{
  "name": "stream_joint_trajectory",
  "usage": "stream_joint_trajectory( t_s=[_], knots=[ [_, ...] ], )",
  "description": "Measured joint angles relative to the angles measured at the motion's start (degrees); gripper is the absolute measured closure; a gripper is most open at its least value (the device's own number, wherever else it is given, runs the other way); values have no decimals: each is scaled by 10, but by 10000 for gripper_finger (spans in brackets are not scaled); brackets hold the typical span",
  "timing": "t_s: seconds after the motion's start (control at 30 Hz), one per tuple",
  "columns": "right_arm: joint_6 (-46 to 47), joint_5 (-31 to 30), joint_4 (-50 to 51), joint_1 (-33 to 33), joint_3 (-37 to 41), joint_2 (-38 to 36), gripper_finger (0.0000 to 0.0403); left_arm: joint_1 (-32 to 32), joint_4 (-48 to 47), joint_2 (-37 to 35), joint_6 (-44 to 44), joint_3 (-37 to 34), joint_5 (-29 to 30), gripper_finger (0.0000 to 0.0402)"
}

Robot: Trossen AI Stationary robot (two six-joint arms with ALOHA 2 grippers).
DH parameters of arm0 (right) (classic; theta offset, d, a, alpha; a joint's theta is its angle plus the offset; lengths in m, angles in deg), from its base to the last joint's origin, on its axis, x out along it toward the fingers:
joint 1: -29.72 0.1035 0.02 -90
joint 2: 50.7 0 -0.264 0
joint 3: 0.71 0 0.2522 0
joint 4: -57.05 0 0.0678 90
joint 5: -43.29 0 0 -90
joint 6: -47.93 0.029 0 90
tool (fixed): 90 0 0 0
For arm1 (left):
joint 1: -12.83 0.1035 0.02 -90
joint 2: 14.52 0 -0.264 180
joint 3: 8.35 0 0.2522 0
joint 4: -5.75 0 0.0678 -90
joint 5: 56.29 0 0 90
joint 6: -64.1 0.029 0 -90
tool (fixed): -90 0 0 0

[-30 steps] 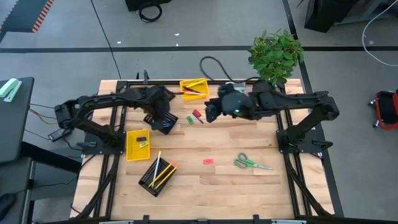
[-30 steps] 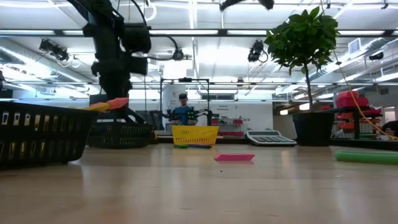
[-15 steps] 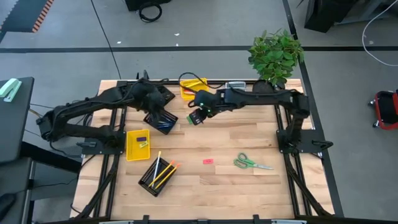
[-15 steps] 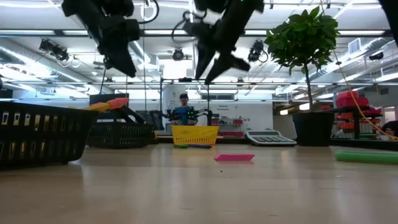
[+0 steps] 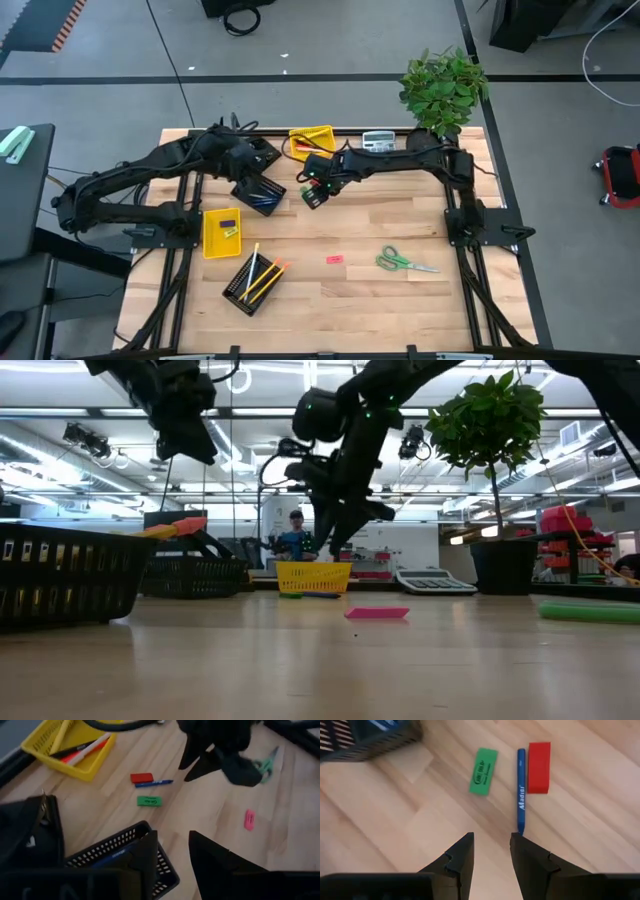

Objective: Sort crayons/erasers/pens/pencils in bins
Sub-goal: Put the blue crayon into the top black basket

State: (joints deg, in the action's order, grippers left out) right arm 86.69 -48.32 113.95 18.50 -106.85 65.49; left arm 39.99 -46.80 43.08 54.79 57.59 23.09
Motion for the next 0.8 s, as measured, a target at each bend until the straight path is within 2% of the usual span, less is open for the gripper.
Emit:
stream_joint_trajectory(
  t_s=[0.23,0.47,0.8],
  knots=[
    [-40,13,26,-3,-47,55,270,0,0,0,-36,0,0,285],
    [-93,8,99,-13,-113,113,270,0,0,0,-67,0,0,284],
    [-107,17,123,-30,-112,117,270,0,1,1,-87,0,0,291]
  ],
)
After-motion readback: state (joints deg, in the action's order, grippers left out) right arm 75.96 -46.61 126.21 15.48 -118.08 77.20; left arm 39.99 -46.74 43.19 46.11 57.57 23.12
